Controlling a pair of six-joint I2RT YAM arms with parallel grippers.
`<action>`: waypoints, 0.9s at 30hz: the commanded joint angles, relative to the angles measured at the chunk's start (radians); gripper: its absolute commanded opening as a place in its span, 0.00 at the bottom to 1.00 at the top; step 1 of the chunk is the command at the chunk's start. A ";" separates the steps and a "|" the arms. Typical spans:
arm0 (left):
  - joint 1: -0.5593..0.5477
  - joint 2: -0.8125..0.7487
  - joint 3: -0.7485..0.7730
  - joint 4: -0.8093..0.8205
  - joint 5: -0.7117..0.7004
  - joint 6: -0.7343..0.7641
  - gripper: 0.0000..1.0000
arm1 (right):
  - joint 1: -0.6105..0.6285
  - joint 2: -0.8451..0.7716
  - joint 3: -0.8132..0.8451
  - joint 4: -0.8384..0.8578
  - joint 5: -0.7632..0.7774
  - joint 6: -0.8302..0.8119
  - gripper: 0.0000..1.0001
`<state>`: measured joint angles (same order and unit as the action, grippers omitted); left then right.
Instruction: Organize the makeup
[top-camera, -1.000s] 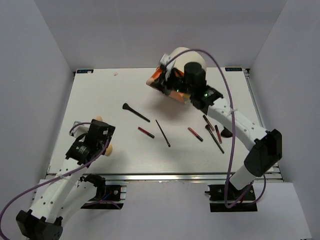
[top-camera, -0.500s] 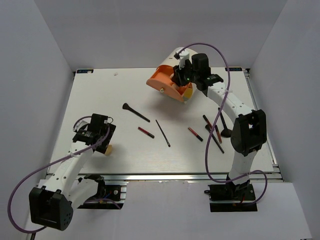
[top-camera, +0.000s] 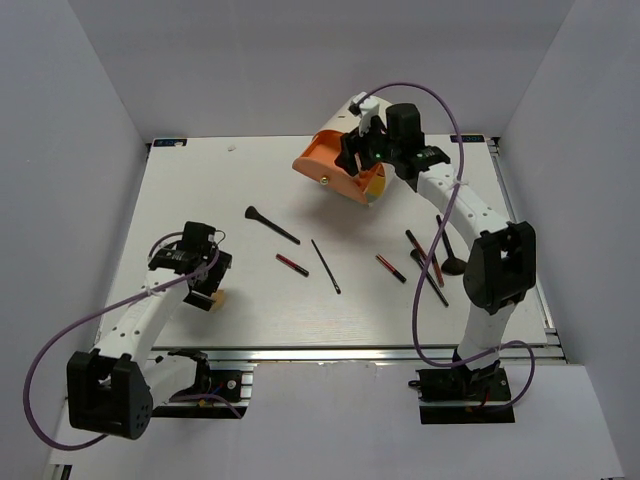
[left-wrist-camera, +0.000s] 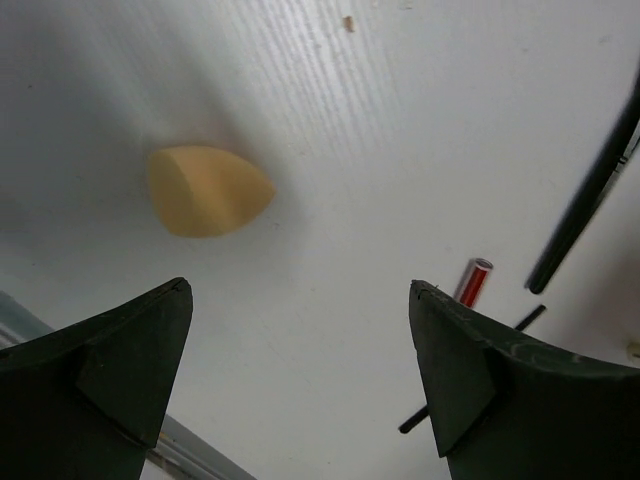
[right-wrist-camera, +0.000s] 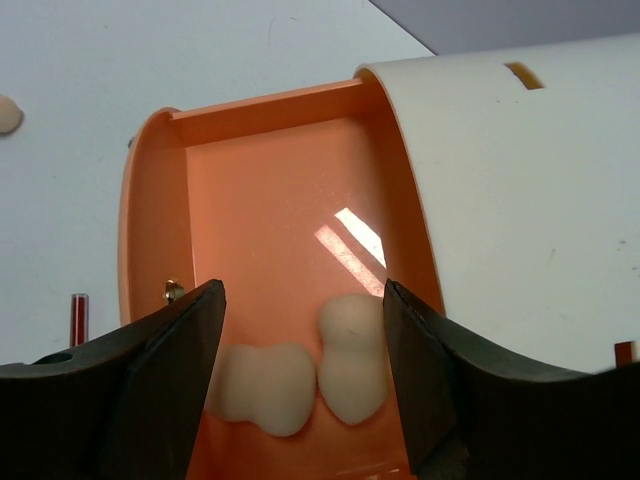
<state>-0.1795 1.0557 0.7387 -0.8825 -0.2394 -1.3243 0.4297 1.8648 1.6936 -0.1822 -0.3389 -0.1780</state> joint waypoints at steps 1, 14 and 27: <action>0.015 0.058 0.057 -0.099 -0.015 -0.042 0.98 | -0.016 -0.108 0.054 0.047 -0.069 0.031 0.69; 0.057 0.239 0.082 -0.121 -0.015 -0.084 0.90 | -0.068 -0.354 -0.204 0.171 -0.126 0.052 0.69; 0.097 0.306 0.057 -0.036 -0.052 -0.013 0.45 | -0.132 -0.404 -0.268 0.171 -0.170 0.080 0.69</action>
<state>-0.0868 1.3758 0.7803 -0.9371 -0.2550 -1.3575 0.3069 1.4948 1.4246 -0.0494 -0.4831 -0.1108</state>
